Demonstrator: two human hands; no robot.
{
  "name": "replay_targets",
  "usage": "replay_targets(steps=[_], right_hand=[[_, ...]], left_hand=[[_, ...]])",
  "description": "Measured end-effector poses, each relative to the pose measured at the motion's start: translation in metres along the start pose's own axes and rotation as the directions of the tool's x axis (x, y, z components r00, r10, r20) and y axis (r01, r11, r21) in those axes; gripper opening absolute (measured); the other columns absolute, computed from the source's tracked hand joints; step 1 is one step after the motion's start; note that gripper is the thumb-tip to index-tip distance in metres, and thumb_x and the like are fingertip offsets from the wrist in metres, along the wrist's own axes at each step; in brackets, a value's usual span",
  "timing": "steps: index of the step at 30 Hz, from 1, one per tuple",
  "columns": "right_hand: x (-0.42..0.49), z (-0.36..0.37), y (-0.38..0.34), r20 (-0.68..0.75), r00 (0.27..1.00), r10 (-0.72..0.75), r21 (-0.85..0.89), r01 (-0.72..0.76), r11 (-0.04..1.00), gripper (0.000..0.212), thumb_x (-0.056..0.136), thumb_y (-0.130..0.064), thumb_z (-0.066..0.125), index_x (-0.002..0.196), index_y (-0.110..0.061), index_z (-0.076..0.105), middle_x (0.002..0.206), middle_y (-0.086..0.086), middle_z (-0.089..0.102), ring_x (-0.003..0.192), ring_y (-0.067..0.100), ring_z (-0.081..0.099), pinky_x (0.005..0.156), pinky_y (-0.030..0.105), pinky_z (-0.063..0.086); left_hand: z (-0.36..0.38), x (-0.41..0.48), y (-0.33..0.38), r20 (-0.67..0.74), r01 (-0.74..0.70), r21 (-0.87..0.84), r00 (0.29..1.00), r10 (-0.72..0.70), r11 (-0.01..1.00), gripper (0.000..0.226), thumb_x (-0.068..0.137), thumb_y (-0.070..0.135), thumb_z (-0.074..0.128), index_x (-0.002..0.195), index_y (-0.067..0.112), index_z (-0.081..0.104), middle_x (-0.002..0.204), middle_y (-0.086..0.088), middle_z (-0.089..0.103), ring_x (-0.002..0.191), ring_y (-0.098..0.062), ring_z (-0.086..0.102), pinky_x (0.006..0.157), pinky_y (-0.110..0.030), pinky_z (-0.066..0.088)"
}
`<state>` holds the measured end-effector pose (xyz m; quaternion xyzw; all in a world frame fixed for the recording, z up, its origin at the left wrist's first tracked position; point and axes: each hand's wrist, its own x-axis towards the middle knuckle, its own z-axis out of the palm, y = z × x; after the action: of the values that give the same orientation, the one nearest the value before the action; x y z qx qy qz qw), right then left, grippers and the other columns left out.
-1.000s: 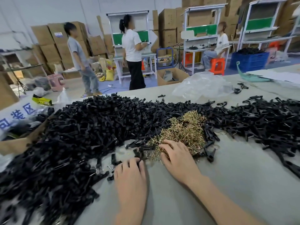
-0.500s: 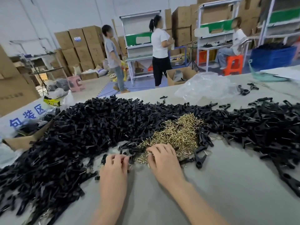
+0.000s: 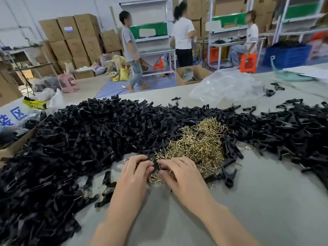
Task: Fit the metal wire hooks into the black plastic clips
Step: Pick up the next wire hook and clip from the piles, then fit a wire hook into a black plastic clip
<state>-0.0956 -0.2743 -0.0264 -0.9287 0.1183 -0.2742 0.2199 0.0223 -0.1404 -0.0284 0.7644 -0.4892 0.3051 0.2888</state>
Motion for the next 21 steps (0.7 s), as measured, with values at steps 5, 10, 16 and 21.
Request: replay_targets(steps=[5,10,16,21], right_hand=[[0.008,-0.003,0.001,0.07,0.997,-0.042,0.051,0.038,0.998,0.043,0.097,-0.054,0.043,0.133,-0.037,0.057,0.123,-0.025,0.061,0.116,-0.005,0.046,0.107,0.018,0.031],[0.009,-0.002,0.003,0.034,0.999,-0.002,0.048,0.0,0.999,0.041,0.097,-0.051,0.042,0.127,-0.033,0.062,0.117,-0.024,0.063,0.112,-0.001,0.049,0.102,0.024,0.038],[0.008,-0.004,0.006,0.022,0.999,0.043,0.071,-0.045,0.996,0.033,0.097,-0.038,0.049,0.124,-0.03,0.066,0.115,-0.023,0.063,0.113,-0.004,0.05,0.105,0.017,0.032],[0.008,-0.005,0.006,0.038,0.999,0.038,0.04,-0.04,0.998,0.038,0.097,-0.044,0.054,0.133,-0.032,0.061,0.126,-0.023,0.058,0.125,-0.001,0.043,0.111,0.02,0.028]], left_hand=[[-0.002,0.001,0.0,0.084,0.029,-0.156,0.996,-0.017,0.987,0.02,0.098,0.022,0.057,0.096,0.007,0.071,0.108,-0.003,0.063,0.099,-0.012,0.057,0.094,-0.018,0.045],[-0.004,0.011,0.006,0.133,0.117,-0.234,0.987,-0.088,0.965,0.017,0.092,0.015,0.06,0.095,0.005,0.073,0.105,-0.004,0.065,0.094,-0.013,0.06,0.084,-0.025,0.047],[-0.011,0.011,0.002,0.119,0.276,-0.244,0.96,-0.254,0.93,0.028,0.095,0.025,0.052,0.097,0.006,0.072,0.105,0.0,0.063,0.092,-0.012,0.06,0.086,-0.023,0.046],[-0.014,0.009,-0.002,0.083,0.354,-0.279,0.935,-0.345,0.892,0.025,0.096,0.027,0.052,0.1,0.012,0.072,0.105,0.011,0.059,0.096,-0.001,0.057,0.087,-0.014,0.044]])
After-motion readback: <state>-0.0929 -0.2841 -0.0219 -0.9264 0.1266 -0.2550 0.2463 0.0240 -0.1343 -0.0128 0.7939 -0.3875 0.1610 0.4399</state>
